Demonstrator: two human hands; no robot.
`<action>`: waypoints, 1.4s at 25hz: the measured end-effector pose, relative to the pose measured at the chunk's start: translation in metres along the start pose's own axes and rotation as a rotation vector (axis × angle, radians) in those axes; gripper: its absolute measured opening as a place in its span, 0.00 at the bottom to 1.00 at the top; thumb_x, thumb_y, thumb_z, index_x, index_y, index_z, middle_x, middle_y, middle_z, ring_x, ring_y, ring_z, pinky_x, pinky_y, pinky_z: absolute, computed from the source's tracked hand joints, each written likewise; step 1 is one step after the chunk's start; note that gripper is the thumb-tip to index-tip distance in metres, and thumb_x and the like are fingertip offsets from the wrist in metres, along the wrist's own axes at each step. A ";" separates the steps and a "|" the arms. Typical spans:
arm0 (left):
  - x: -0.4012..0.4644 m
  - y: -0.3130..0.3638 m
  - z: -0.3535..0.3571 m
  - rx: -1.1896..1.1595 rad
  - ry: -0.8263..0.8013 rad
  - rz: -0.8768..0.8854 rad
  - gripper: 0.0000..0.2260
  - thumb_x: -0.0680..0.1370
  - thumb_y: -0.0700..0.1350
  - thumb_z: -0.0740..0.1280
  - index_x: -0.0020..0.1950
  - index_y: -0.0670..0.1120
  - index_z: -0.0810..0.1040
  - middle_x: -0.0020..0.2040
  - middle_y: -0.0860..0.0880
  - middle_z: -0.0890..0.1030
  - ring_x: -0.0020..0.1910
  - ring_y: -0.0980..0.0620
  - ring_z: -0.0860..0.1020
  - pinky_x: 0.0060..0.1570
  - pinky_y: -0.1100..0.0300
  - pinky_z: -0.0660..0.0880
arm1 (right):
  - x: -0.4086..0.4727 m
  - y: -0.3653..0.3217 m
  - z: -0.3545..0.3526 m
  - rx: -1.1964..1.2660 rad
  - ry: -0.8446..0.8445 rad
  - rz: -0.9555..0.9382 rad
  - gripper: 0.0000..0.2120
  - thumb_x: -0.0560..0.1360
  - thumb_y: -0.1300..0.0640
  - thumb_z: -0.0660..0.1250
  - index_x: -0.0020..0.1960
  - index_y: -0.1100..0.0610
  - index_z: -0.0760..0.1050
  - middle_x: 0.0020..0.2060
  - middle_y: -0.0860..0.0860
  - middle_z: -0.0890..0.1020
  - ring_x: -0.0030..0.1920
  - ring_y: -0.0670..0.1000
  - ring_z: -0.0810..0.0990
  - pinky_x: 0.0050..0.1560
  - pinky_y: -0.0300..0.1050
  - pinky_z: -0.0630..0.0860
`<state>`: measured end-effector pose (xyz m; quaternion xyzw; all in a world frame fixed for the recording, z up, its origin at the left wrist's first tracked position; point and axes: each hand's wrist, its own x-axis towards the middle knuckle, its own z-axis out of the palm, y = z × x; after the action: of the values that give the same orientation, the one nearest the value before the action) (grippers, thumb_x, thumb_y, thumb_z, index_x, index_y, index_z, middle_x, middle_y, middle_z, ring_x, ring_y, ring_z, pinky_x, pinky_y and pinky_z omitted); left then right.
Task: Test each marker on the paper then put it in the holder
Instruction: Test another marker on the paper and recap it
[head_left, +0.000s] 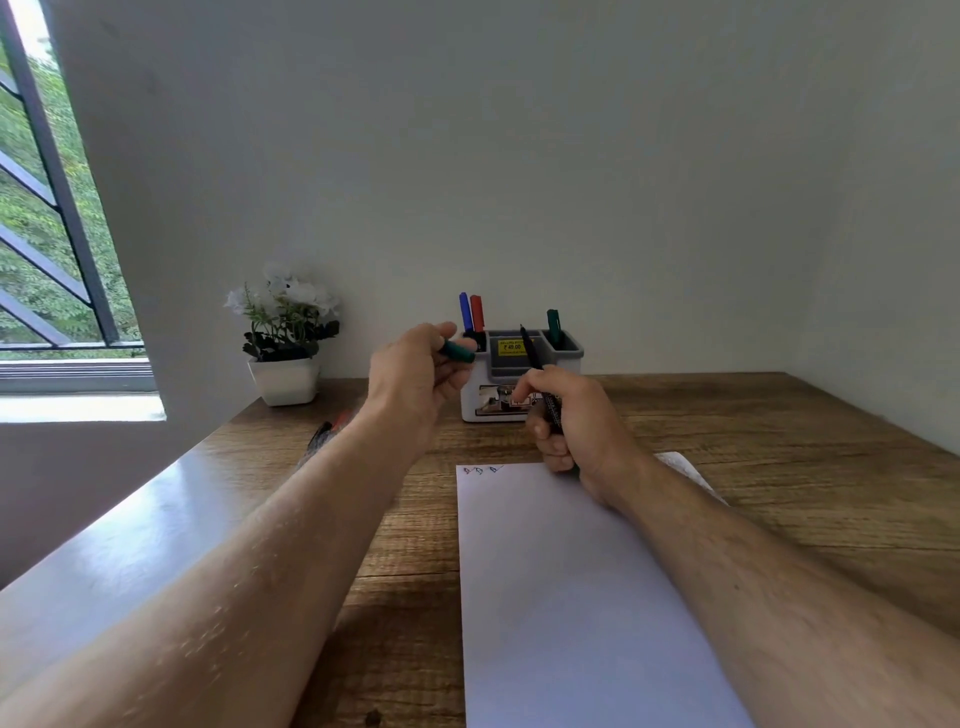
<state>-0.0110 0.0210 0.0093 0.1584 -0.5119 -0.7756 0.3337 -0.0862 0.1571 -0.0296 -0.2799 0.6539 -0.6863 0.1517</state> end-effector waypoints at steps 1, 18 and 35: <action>-0.001 -0.001 -0.001 0.070 -0.019 -0.016 0.10 0.78 0.37 0.56 0.45 0.42 0.77 0.37 0.44 0.81 0.35 0.50 0.77 0.35 0.58 0.75 | 0.000 0.001 0.000 0.020 0.006 0.006 0.13 0.80 0.52 0.57 0.43 0.56 0.76 0.26 0.51 0.69 0.23 0.47 0.59 0.25 0.39 0.54; 0.001 -0.008 0.000 1.636 -0.583 -0.074 0.14 0.71 0.49 0.75 0.56 0.50 0.81 0.55 0.51 0.80 0.55 0.51 0.75 0.54 0.55 0.70 | -0.004 -0.005 0.002 0.002 0.112 -0.103 0.13 0.81 0.62 0.58 0.58 0.53 0.78 0.48 0.54 0.86 0.34 0.57 0.84 0.23 0.41 0.75; 0.003 -0.006 0.000 1.601 -0.617 -0.141 0.15 0.74 0.43 0.73 0.61 0.47 0.81 0.56 0.47 0.80 0.53 0.49 0.77 0.48 0.57 0.74 | -0.003 0.003 -0.003 -0.580 -0.010 -0.056 0.08 0.70 0.55 0.70 0.35 0.54 0.74 0.33 0.55 0.84 0.30 0.48 0.78 0.34 0.45 0.74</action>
<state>-0.0155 0.0201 0.0039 0.1597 -0.9615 -0.2083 -0.0814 -0.0857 0.1608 -0.0331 -0.3328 0.8142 -0.4731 0.0493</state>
